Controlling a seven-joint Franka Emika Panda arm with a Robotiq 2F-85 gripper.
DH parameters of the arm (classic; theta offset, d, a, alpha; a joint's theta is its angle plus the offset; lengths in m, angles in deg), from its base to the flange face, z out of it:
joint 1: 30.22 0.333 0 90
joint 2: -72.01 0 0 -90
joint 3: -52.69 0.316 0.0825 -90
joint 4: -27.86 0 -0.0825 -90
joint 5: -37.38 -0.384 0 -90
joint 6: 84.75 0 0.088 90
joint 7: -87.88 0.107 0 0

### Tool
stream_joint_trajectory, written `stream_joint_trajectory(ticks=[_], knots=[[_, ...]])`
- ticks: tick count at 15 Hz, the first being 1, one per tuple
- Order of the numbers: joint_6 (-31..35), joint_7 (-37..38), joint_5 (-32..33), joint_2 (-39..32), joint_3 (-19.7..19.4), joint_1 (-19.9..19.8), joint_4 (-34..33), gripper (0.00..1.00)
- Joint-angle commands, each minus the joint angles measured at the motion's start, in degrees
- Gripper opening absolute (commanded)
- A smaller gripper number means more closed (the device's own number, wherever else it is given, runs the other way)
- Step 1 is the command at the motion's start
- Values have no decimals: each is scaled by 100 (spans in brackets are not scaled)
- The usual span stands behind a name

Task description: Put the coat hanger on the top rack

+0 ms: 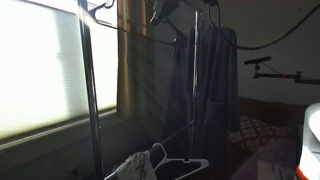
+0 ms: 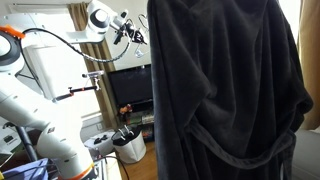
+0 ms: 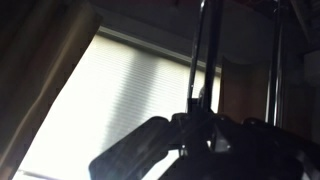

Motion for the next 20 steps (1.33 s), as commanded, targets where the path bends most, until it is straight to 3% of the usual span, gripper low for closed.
stream_joint_trajectory(ticks=[1,3,4,7,9,12,20], knots=[[-105,-8,188,-157,-163,247,-279,6],[-133,-148,193,-261,-230,308,-516,6],[133,-241,-26,-305,-327,496,-411,2],[832,-1288,-449,-336,-881,1095,-449,2],[890,-1437,-783,-365,-1161,1264,-641,2],[229,-745,-677,-547,-1034,896,-1108,2],[-815,670,-123,-1302,-335,624,-1973,2]])
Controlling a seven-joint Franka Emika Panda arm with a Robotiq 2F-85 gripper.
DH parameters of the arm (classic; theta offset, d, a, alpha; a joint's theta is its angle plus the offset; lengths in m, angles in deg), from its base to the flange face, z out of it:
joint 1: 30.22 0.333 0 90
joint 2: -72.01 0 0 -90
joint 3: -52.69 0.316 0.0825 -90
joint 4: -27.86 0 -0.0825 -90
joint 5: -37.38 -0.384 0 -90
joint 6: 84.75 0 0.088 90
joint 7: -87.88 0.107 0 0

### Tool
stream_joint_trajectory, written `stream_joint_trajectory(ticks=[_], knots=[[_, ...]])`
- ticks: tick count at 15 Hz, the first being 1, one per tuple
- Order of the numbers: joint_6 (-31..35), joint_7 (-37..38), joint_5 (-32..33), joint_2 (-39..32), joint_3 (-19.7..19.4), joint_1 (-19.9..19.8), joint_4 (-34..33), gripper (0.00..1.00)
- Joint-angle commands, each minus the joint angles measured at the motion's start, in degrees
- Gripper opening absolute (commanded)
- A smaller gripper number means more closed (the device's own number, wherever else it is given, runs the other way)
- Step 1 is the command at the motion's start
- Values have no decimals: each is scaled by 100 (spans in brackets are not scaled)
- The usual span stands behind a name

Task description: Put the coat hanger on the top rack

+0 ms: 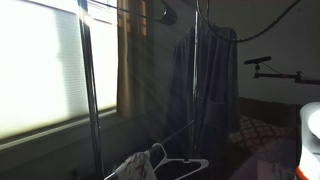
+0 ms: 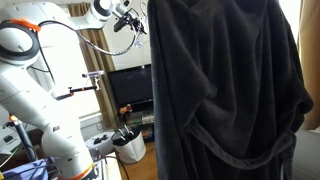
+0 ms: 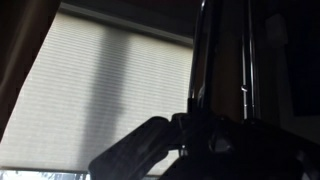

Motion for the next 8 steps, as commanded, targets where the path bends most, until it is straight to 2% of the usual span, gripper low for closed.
stream_joint_trajectory(ticks=[1,4,8], knots=[[-416,727,311,-508,295,-181,-598,2],[-624,1199,568,-859,343,-259,-1056,2],[-1035,1427,546,-1321,236,-184,-1630,2]])
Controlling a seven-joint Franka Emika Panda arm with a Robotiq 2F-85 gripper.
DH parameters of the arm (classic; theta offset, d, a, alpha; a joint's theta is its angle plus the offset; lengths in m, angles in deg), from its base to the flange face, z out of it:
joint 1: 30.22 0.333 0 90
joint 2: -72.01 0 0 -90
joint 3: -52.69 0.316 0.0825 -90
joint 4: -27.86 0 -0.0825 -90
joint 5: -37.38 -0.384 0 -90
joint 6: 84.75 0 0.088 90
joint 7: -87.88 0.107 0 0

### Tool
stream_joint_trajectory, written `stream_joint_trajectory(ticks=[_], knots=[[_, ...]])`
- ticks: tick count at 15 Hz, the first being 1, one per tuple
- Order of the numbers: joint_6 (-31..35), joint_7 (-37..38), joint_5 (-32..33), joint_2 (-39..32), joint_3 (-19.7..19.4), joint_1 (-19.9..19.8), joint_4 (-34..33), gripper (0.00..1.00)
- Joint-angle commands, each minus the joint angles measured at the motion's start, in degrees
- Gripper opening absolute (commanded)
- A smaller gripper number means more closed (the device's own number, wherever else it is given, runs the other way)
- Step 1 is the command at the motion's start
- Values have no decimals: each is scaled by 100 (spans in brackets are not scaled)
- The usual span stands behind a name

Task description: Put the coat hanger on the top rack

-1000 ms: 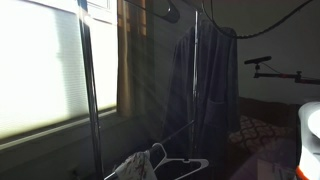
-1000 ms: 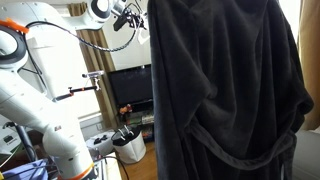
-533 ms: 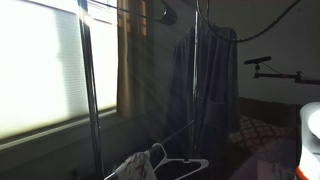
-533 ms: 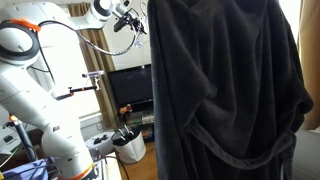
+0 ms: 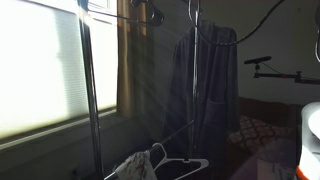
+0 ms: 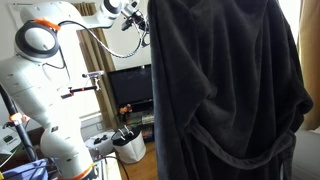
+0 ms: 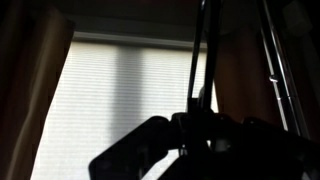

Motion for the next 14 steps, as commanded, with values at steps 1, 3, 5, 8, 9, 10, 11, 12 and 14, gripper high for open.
stream_joint_trajectory(ticks=[1,3,5,8,9,10,11,12,14], knots=[[-704,226,83,-496,-4,91,-704,2],[-1127,200,115,-648,-10,177,-916,32],[-1285,169,81,-660,-49,266,-1021,46],[-1186,53,45,-336,42,192,-835,68],[-1121,-57,9,-123,33,201,-681,76],[-1082,-142,-9,55,26,215,-552,83],[-1050,-203,-44,268,6,237,-389,92],[-1024,-246,-109,492,-25,266,-179,98],[-959,-273,-164,895,-70,316,194,100]])
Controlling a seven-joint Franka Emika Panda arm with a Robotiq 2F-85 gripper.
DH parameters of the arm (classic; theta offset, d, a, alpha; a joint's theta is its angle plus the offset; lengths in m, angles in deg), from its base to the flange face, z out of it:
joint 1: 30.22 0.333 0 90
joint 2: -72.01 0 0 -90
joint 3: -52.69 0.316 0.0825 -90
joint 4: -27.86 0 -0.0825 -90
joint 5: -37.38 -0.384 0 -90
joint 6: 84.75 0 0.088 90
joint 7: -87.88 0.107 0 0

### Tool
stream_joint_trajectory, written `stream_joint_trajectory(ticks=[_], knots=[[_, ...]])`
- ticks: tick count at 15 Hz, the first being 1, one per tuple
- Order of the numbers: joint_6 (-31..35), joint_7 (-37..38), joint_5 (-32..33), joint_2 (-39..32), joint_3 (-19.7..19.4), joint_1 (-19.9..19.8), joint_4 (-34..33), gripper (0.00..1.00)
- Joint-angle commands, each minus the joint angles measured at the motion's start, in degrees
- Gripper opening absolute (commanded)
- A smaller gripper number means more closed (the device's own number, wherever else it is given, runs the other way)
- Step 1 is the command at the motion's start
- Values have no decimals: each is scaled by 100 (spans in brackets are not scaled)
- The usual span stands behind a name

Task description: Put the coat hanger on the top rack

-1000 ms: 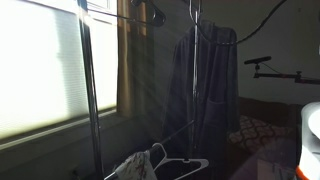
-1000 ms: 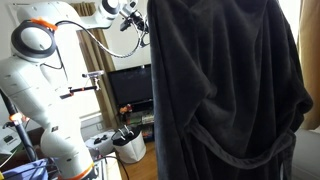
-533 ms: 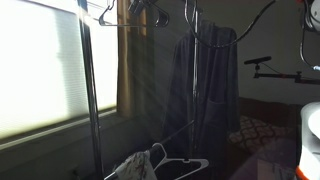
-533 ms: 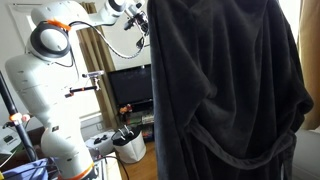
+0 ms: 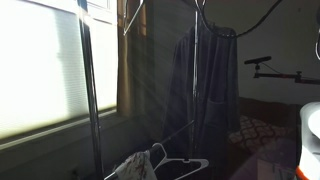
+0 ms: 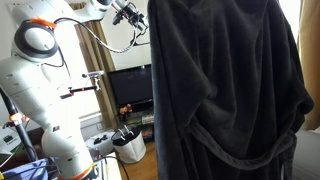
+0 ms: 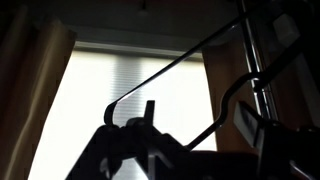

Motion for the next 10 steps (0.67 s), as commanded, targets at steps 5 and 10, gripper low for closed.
stream_joint_trajectory(ticks=[5,10], knots=[[-275,313,369,1935,-87,-191,2093,100],[-469,277,289,2078,-242,-386,2430,100]])
